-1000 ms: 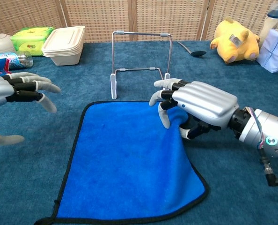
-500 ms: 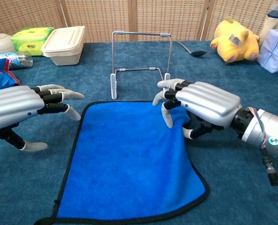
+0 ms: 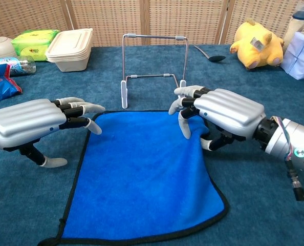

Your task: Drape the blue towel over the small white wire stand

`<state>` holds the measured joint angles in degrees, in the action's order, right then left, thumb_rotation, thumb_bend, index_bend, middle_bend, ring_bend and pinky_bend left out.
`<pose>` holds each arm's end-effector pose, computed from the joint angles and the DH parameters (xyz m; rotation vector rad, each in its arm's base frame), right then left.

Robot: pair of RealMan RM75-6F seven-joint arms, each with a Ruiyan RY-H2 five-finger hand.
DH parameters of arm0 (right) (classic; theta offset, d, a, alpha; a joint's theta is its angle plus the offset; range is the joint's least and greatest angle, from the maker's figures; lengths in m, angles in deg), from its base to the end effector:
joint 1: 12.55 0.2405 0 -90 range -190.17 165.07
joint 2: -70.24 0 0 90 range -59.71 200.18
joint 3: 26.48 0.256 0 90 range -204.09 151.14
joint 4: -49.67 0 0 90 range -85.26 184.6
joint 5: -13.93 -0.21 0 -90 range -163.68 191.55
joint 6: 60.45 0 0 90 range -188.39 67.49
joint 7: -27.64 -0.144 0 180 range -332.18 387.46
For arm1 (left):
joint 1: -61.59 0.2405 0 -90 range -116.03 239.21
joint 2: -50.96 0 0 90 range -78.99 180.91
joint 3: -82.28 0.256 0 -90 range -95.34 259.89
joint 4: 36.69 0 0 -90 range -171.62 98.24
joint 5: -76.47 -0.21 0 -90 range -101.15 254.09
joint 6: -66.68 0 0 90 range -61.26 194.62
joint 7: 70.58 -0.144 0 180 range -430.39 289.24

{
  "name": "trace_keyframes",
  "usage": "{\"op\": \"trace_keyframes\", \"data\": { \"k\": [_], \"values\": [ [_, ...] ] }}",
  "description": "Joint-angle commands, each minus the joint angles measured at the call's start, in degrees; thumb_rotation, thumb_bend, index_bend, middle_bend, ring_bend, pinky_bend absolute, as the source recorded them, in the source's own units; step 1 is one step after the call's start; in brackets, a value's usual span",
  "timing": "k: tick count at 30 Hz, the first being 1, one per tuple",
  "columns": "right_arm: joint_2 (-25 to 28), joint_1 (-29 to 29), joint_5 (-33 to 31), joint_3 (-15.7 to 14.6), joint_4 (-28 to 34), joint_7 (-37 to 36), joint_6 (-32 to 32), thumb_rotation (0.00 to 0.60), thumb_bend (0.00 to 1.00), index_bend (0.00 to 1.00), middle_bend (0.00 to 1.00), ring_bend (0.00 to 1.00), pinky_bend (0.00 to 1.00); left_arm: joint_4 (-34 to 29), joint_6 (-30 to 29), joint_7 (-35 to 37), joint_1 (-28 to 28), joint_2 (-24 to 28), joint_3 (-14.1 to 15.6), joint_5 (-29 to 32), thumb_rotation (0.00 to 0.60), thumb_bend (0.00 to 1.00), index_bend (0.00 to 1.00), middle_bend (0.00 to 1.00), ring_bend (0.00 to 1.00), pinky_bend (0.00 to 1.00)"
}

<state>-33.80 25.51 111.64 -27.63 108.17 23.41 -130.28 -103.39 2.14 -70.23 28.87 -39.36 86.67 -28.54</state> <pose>-0.1631 -0.2919 -0.0773 2.1013 -0.6876 1.2429 -0.2218 0.2674 -0.0332 -2.2631 -0.5863 -0.9691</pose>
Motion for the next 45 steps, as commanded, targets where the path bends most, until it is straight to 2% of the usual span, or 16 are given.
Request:
{"op": "trace_keyframes", "data": {
  "k": [1,28,41,45],
  "values": [
    [0.1,0.0,0.0,0.0,0.1,0.1,-0.1,0.6,0.41,0.67,0.26,0.03,0.0,0.2,-0.1,0.0,-0.3,-0.3,0.1,0.3,0.6,0.36,0.21,0.04,0.0,0.0],
    [0.9,-0.6,-0.5,0.3,1.1,0.2,-0.6,0.6,0.41,0.67,0.26,0.03,0.0,0.3,-0.1,0.3,-2.4,-3.5,0.6,3.1,0.6,0.36,0.24,0.06,0.0,0.0],
    [0.8,-0.7,-0.6,0.4,1.3,0.5,-0.3,0.6,0.41,0.66,0.26,0.03,0.0,-2.9,-1.0,-0.1,-2.0,0.7,1.8,3.8,0.6,0.36,0.24,0.06,0.0,0.0],
    [0.6,-0.7,-0.7,0.5,1.2,0.4,-0.2,0.6,0.41,0.66,0.26,0.03,0.0,-2.6,-0.4,-0.1,-1.7,0.3,2.2,4.5,0.6,0.36,0.23,0.06,0.0,0.0]
  ]
}}
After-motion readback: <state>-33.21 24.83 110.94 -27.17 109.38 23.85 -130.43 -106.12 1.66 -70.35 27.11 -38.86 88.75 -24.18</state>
